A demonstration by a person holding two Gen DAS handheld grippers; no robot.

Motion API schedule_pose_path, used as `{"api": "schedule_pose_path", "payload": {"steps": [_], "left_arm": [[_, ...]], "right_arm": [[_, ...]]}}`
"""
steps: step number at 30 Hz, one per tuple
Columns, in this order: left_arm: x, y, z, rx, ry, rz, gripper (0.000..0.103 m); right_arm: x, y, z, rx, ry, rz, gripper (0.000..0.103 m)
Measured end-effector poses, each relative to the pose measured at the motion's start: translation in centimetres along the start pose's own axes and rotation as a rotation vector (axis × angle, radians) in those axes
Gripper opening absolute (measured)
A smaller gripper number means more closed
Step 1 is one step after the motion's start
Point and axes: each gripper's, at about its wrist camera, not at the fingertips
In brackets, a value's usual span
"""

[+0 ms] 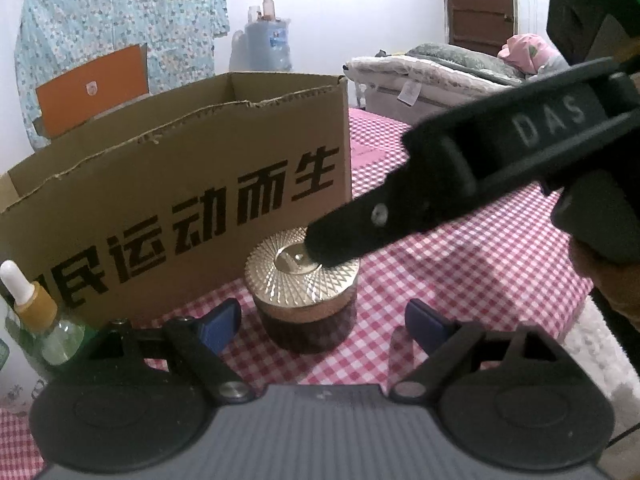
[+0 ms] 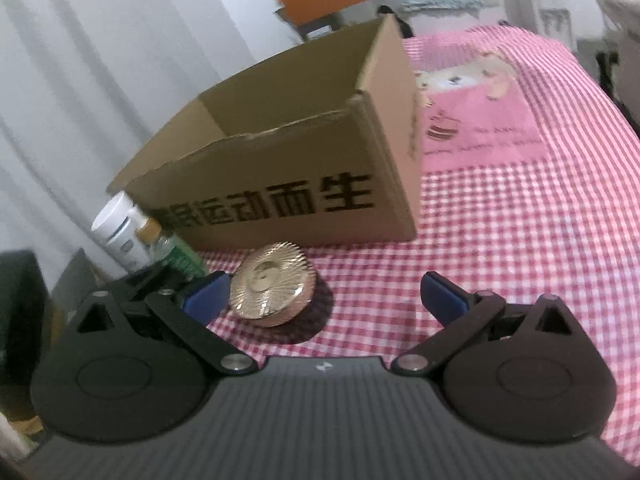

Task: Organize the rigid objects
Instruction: 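Lower the right gripper around the gold-lidded jar and close it, then lift the gold-lidded jar into the box and open the right gripper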

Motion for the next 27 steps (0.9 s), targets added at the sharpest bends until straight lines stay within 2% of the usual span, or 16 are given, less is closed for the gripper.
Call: {"api": "schedule_pose_path", "payload": {"steps": [5,10,12,15,17,20,27], "left_arm": [[-0.5,0.0,-0.2,0.0,-0.004,0.016,0.08],[-0.7,0.1,-0.5,0.022,0.0,0.041,0.064],[-0.7,0.2,-0.6,0.033,0.003,0.051,0.058],[-0.6,0.4,-0.6,0.037,0.005,0.063,0.058],[-0.6,0.5,-0.6,0.039,0.004,0.068,0.058],[-0.5,0.6,-0.6,0.045,0.005,0.072,0.058],[0.0,0.8,-0.9,0.071,0.019,0.073,0.057]], "right_arm": [[-0.7,-0.3,-1.6,0.071,-0.014,-0.007,0.102],[-1.9,-0.8,-2.5,0.105,-0.028,-0.033,0.101],[-2.2,-0.7,-2.8,0.112,-0.035,-0.046,0.098],[-2.8,-0.8,-3.1,0.115,-0.047,-0.07,0.087],[-3.2,-0.9,-3.2,0.111,-0.046,-0.09,0.075],[-3.8,-0.9,-3.1,0.087,-0.061,-0.128,0.066],[-3.4,-1.0,-3.4,0.09,-0.045,-0.143,0.065]]}}
Point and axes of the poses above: each gripper's, at about its wrist camera, not at the fingertips, and x roughly against the way its jaws point, z to its right, y to its underside, and after that the axes turned 14 degrees about y, right-handed
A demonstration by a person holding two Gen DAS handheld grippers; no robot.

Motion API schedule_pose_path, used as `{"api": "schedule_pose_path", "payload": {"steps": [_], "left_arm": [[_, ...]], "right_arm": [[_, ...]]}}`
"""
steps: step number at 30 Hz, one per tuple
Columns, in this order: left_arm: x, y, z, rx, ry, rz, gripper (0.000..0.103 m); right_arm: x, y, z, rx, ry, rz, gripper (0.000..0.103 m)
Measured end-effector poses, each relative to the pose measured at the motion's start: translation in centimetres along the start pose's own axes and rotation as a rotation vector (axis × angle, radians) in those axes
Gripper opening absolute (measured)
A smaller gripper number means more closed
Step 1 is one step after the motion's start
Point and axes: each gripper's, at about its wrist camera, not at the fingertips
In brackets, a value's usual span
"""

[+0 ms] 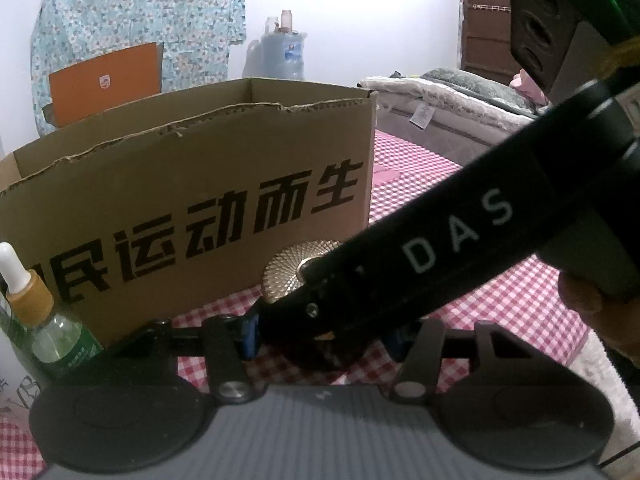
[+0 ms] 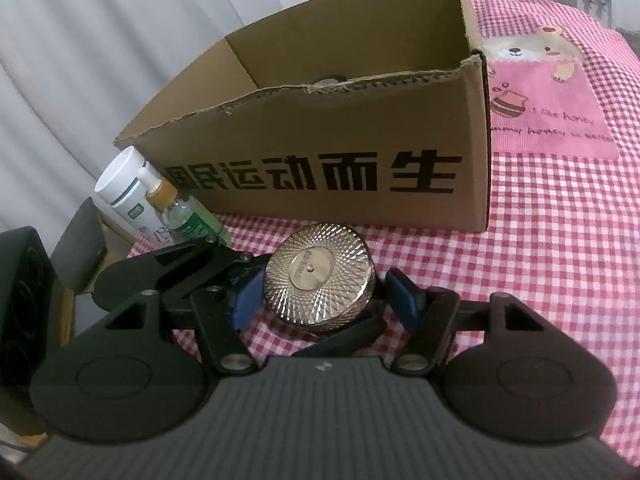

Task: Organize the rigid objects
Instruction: 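Lift the gold-lidded jar into the box and open the right gripper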

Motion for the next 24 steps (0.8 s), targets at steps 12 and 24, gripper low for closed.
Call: {"api": "schedule_pose_path", "payload": {"steps": [12,24], "left_arm": [[5.6,-4.4,1.0,-0.029,-0.024,0.066,0.057],[4.7,-15.2,-3.9,0.089,-0.109,0.143,0.057]], "right_arm": [[5.9,-2.0,-2.4,0.066,0.005,0.046,0.064],[7.1,-15.4,-2.0,0.192,-0.056,0.035,0.063]]}}
Point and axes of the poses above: each gripper's, at about its wrist camera, not at the fingertips, and x roughly against the way its jaws point, z to its right, y to its underside, and after that the axes turned 14 degrees about y, right-handed
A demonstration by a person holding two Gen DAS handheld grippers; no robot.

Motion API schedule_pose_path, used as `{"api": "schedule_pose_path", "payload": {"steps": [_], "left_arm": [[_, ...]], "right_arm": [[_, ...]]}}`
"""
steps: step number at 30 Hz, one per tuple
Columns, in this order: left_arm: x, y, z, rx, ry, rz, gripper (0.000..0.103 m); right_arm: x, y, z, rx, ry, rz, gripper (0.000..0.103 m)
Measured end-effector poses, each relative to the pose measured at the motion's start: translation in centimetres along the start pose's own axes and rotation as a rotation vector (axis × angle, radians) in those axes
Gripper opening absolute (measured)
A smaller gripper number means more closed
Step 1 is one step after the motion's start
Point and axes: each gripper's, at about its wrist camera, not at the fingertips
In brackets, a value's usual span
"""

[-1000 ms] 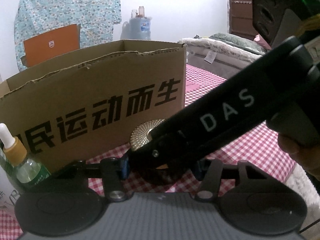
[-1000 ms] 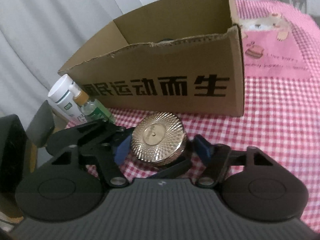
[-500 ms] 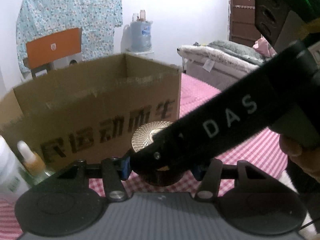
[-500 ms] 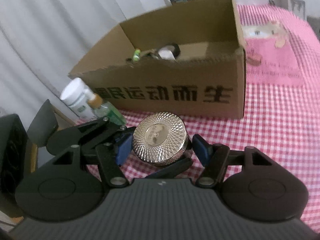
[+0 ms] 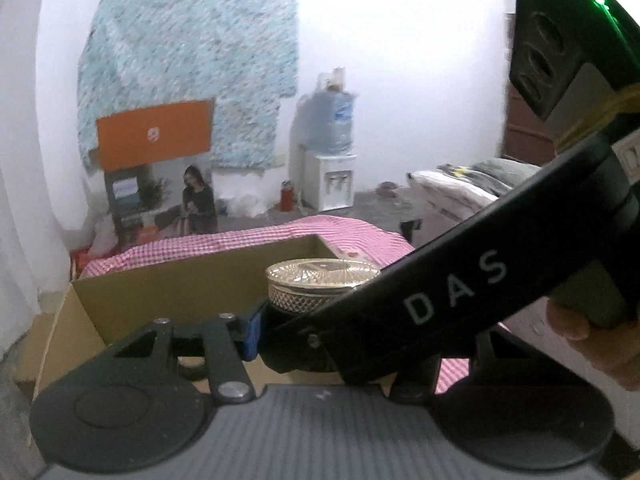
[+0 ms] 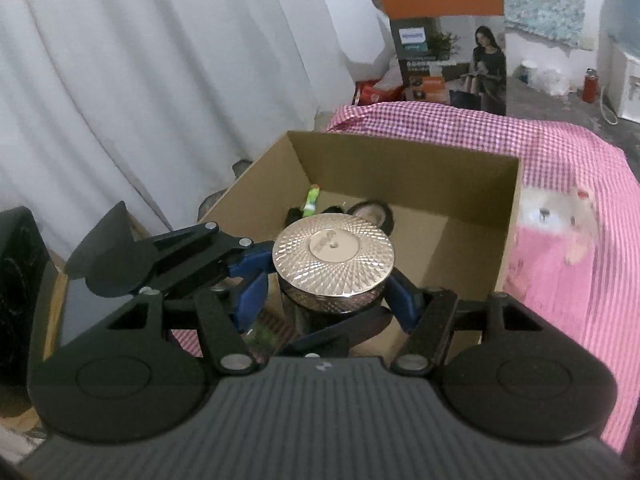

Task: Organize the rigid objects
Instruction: 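Lift the gold-lidded jar into the box and open the right gripper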

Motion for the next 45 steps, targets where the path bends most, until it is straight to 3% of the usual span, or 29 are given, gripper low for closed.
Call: {"api": "schedule_pose_path", "payload": {"steps": [8,10,18,30,37,45], "left_arm": [[-7.3,-3.0,-6.0,0.153,-0.029,-0.105,0.057],[-8.8,-3.1,-7.1,0.189,-0.039,-0.14,0.057],[-11.2,-2.7,-9.1,0.268,-0.058,-0.229,0.057],[-11.7,-3.0,-10.5,0.329,-0.079,-0.272,0.058],[-11.8,-2.8,-11.0,0.366,-0.077,-0.296,0.064],[-10.4,-2.8,-10.7,0.383,-0.053,-0.259,0.075]], "right_arm": [[-8.0,-7.7,4.5,0.021,-0.059,-0.162,0.063],[-10.0,-8.5,5.2,0.023,-0.05,-0.201,0.056],[-14.7,-10.0,6.4,0.04,-0.049,-0.314,0.055],[-17.8,-10.0,5.0,0.08,0.004,-0.359,0.056],[-19.0,-10.0,4.3,0.099,0.047,-0.389,0.058],[-17.6,-10.9,4.2,0.083,0.071,-0.349,0.059]]}}
Point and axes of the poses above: each gripper's, at about its wrist camera, not at the fingertips, and x roughly against the way its jaws point, z to its right, y to its underside, and after that the axes turned 14 degrees about y, right-handed
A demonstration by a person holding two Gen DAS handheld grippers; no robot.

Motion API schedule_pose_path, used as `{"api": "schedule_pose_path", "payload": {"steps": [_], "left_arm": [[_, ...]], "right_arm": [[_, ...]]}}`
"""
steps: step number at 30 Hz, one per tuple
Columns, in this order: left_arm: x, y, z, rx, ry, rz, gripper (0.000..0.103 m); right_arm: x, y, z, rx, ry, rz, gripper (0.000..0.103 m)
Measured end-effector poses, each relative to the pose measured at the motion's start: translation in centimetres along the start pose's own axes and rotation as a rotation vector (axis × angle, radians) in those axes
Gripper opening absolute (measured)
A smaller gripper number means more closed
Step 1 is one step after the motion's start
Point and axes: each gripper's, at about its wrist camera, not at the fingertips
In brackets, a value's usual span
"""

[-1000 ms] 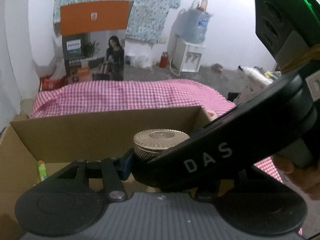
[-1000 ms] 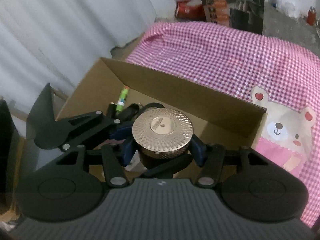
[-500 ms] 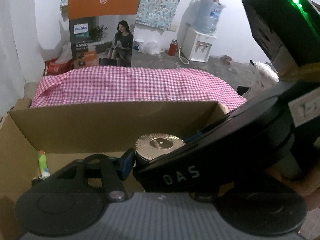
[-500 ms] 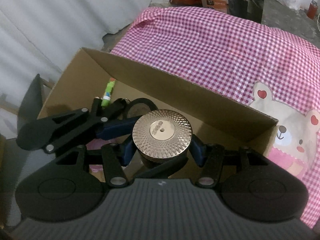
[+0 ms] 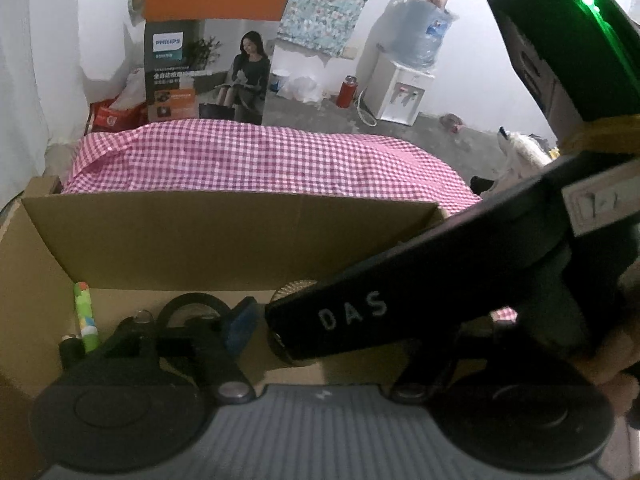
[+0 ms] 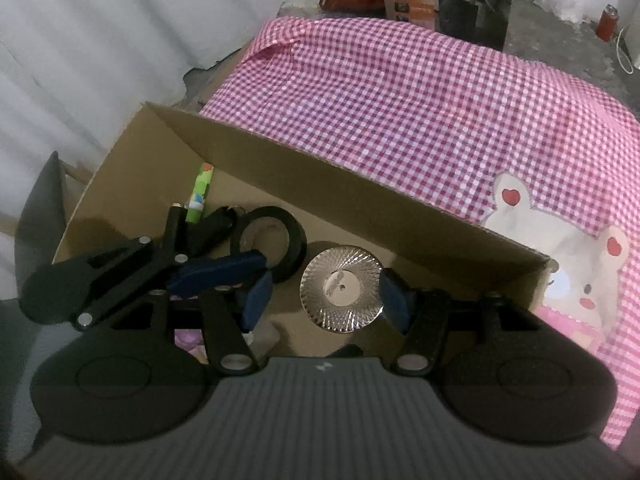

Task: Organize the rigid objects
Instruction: 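Lift the gold-lidded jar into the box and open the right gripper, then move the right gripper back and grasp the green dropper bottle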

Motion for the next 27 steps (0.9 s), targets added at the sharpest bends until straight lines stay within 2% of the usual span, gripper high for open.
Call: {"api": "schedule_pose_path", "payload": {"steps": [4,8,9,16,23,27], "left_arm": [[1.6,0.7,1.0,-0.033,0.008,0.026,0.079],[4.1,2.0,2.4,-0.08,0.04,0.066,0.085],[4.8,2.4,2.7,-0.096,0.051,0.078,0.089],[9.1,6.6,5.4,-0.214,0.099,0.129,0.094],[13.0,12.2,6.7,-0.299,0.168,0.123,0.098],[14.7,15.1,7.0,-0.353,0.174,0.126,0.099]], "right_arm": [[2.1,0.8,-0.1,-0.019,-0.004,0.05,0.061],[5.6,3.0,-0.1,-0.066,-0.019,0.15,0.067],[6.8,4.0,-0.1,-0.083,-0.018,0.187,0.068],[13.9,12.9,-0.5,-0.207,-0.045,0.471,0.081],[16.0,21.0,-2.2,-0.261,-0.065,0.58,0.081],[16.5,24.9,-3.5,-0.279,-0.065,0.619,0.081]]}}
Point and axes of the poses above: each gripper's, at about its wrist camera, not at the fingertips, and x roughly against the way its jaws point, z to its right, y to its underside, and after that the axes turned 14 degrees about y, right-handed
